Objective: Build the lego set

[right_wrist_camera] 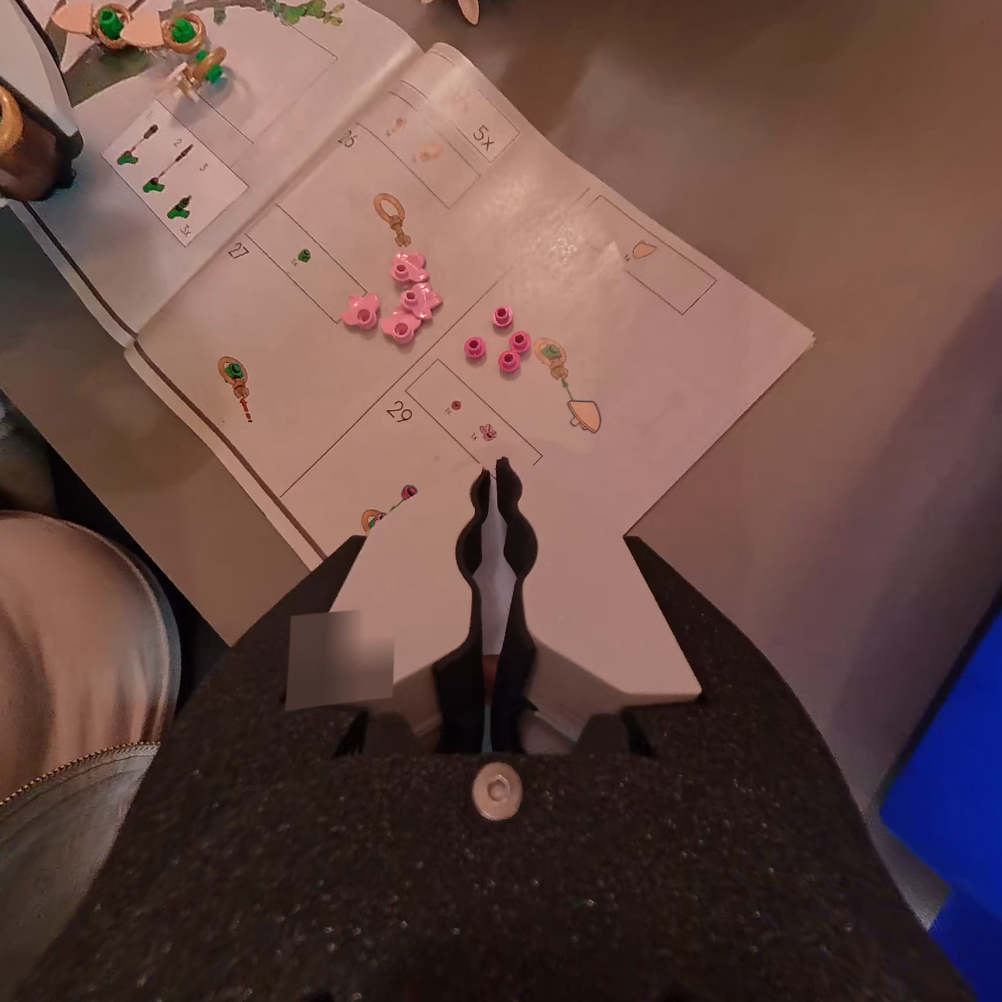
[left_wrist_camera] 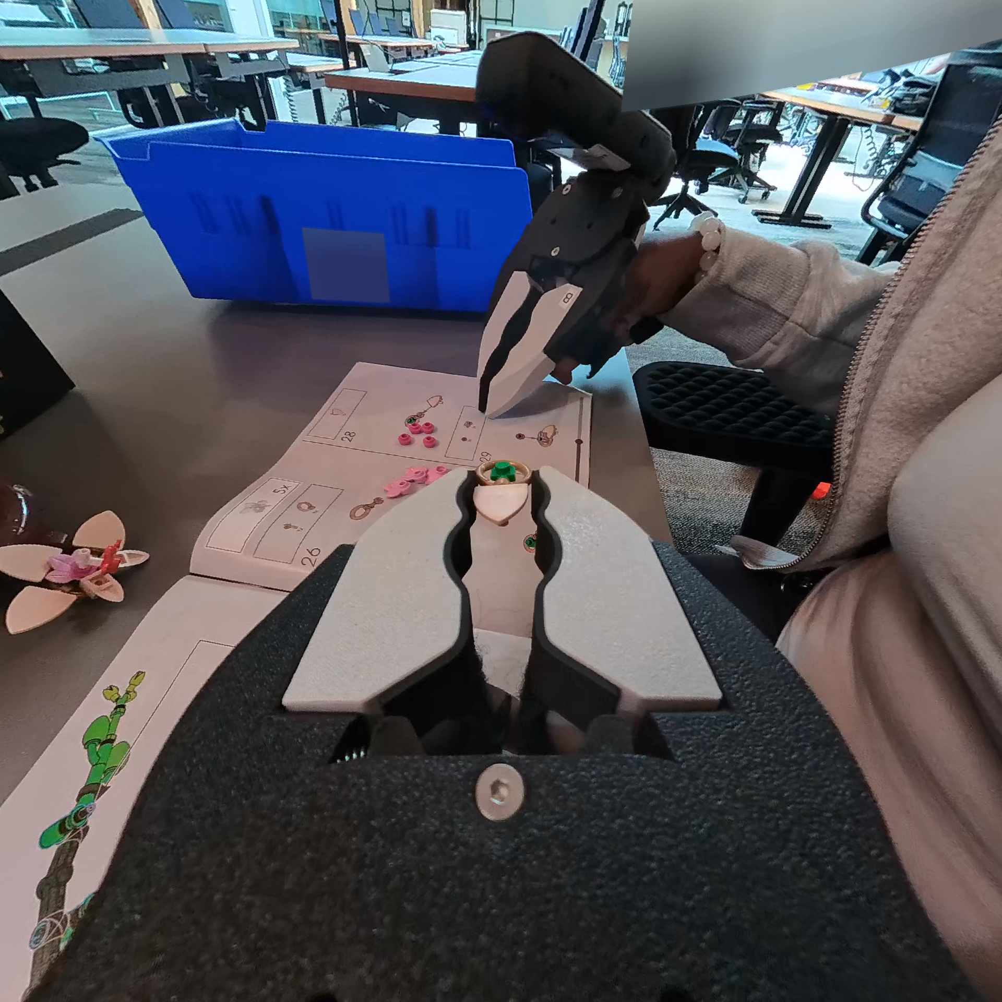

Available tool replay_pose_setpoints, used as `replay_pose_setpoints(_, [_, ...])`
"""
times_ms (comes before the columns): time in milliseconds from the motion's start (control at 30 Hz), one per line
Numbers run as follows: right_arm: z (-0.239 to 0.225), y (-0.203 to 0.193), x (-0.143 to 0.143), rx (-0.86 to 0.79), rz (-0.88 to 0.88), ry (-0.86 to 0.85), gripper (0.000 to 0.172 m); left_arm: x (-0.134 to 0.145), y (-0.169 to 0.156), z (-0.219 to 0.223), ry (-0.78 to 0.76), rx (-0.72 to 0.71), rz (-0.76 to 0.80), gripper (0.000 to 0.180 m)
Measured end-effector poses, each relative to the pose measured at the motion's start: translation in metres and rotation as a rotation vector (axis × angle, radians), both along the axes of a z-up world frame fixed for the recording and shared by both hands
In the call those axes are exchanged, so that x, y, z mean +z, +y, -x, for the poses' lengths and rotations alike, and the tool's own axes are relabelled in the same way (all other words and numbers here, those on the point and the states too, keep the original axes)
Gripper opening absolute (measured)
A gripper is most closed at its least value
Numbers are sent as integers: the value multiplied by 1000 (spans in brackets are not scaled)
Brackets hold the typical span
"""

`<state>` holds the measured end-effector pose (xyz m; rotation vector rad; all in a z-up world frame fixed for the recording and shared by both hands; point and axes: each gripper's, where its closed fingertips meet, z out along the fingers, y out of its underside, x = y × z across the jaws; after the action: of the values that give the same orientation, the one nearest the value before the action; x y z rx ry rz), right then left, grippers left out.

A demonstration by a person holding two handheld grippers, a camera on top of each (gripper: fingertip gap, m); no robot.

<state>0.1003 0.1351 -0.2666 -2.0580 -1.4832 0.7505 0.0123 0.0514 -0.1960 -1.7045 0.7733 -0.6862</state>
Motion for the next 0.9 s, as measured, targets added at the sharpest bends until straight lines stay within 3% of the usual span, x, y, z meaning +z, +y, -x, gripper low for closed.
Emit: replay_pose_setpoints(900, [0, -2, 0, -17, -29, -21, 0, -4, -1, -4, 35, -16, 3, 19])
